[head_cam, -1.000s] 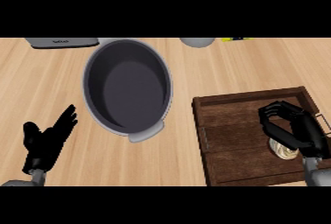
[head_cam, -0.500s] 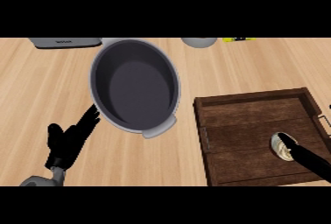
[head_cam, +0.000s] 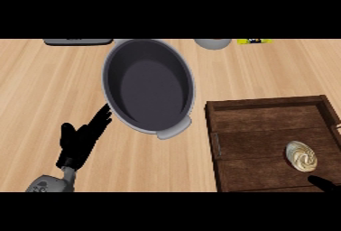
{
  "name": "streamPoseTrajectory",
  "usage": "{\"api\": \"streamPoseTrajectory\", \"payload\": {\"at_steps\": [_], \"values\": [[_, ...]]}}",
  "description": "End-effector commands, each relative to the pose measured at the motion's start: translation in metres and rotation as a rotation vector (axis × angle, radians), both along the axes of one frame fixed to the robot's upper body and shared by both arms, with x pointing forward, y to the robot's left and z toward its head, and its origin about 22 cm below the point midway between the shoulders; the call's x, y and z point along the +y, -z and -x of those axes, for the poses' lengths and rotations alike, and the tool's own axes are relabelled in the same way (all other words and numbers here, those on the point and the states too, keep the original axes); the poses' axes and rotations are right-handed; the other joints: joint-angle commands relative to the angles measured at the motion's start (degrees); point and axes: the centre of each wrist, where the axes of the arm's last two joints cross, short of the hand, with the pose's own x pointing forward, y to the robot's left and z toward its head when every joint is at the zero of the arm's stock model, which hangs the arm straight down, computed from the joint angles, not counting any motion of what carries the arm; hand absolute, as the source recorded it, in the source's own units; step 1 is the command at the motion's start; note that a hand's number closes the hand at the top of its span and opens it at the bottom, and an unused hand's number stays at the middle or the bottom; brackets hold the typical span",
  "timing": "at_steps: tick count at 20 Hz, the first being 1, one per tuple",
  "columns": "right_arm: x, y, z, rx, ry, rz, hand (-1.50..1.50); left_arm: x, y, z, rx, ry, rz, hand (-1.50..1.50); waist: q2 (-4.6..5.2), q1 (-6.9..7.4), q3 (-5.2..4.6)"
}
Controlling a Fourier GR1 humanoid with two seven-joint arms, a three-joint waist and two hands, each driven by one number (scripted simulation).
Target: Pick the cupcake from the tray and place it in the pot
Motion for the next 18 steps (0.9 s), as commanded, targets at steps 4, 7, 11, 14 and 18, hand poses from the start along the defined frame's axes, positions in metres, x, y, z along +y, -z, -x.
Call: {"api": "streamPoseTrajectory", "payload": {"at_steps": [4, 7, 11, 14, 18], "values": [[-0.012, -0.018, -0.027, 0.235, 0.005, -0.137, -1.50, -0.005, -0.002, 0.000, -0.004, 0.017, -0.003, 0.00, 0.21, 1.49, 0.12], [-0.012, 0.027, -0.026, 0.411, -0.069, -0.095, -1.50, -0.013, -0.001, 0.001, -0.010, 0.037, 0.000, 0.00, 0.29, 1.65, 0.18], [-0.007, 0.037, -0.022, 0.544, -0.137, -0.038, -1.50, -0.006, -0.001, -0.010, 0.000, 0.025, 0.006, 0.00, 0.19, 0.90, 0.14], [-0.025, 0.072, -0.023, 0.562, -0.125, -0.044, -1.50, -0.017, 0.009, -0.012, -0.006, 0.027, 0.005, 0.00, 0.18, 0.73, 0.17], [-0.040, 0.083, -0.031, 0.503, -0.072, -0.035, -1.50, -0.007, -0.003, -0.007, -0.009, 0.037, -0.004, 0.00, 0.10, 0.98, 0.16]]}}
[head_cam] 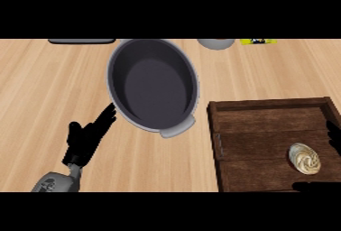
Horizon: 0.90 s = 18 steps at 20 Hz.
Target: Pick the cupcake from the tray and place it in the pot
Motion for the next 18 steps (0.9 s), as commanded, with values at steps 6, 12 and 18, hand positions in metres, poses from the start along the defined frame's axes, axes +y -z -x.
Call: {"api": "streamPoseTrajectory", "payload": {"at_steps": [6, 12, 18], "values": [[-0.035, 0.052, 0.026, -0.079, 0.039, -0.015, -1.50, 0.020, 0.004, 0.014, -0.007, -0.012, 0.004, 0.00, -0.09, -0.01, 0.02], [-0.050, 0.054, 0.028, -0.164, -0.021, -0.185, -1.50, 0.001, -0.001, -0.008, 0.005, -0.017, 0.009, 0.00, -0.03, -0.29, 0.02], [-0.039, 0.054, 0.003, -0.210, -0.009, -0.338, -1.50, 0.006, -0.008, -0.011, 0.003, -0.026, -0.006, 0.00, -0.03, 0.00, 0.00]]}}
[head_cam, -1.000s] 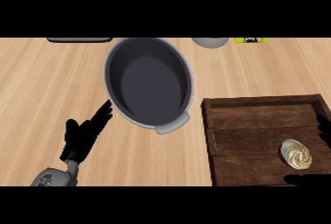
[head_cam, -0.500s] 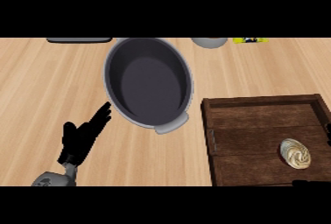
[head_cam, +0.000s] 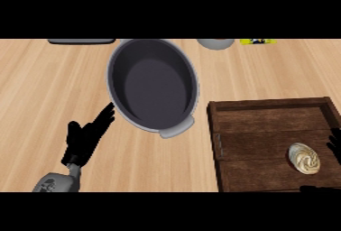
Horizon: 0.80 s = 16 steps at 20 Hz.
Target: Pick the cupcake from the tray and place it in the pot
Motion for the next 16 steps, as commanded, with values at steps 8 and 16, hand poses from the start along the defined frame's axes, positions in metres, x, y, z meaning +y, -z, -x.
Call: {"api": "streamPoseTrajectory", "payload": {"at_steps": [8, 16], "values": [[-0.003, 0.067, -0.013, 0.000, 0.034, -0.196, -1.50, -0.025, -0.003, 0.012, -0.004, 0.013, 0.009, 0.00, 0.02, 0.49, 0.05], [0.022, 0.078, -0.027, -0.056, -0.081, -0.055, 1.50, -0.005, 0.002, -0.004, 0.002, 0.011, 0.021, 0.00, 0.16, 0.53, 0.04]]}}
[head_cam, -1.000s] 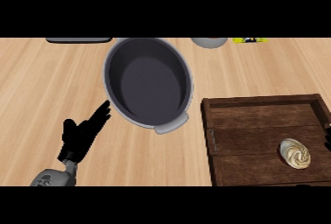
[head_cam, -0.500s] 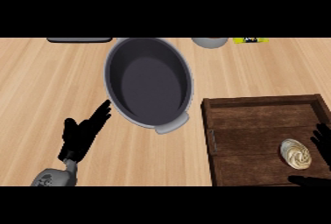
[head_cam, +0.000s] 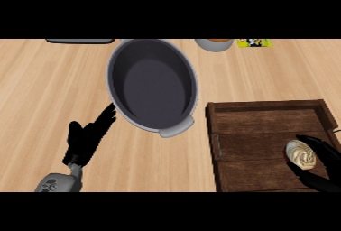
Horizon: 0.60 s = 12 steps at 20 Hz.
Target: Pick the cupcake from the tray and place it in the pot
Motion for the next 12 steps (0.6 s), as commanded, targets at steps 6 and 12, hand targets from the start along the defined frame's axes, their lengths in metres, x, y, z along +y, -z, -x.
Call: {"api": "streamPoseTrajectory", "payload": {"at_steps": [6, 12], "values": [[0.017, 0.039, 0.005, -0.038, 0.010, -0.132, 1.50, -0.004, -0.001, 0.000, 0.009, 0.003, -0.007, 0.00, 0.77, 0.52, 1.97], [0.104, 0.059, 0.017, -0.082, 0.153, -0.172, 1.50, 0.007, -0.005, -0.006, 0.009, -0.013, 0.001, 0.00, 0.56, -0.86, 1.82]]}}
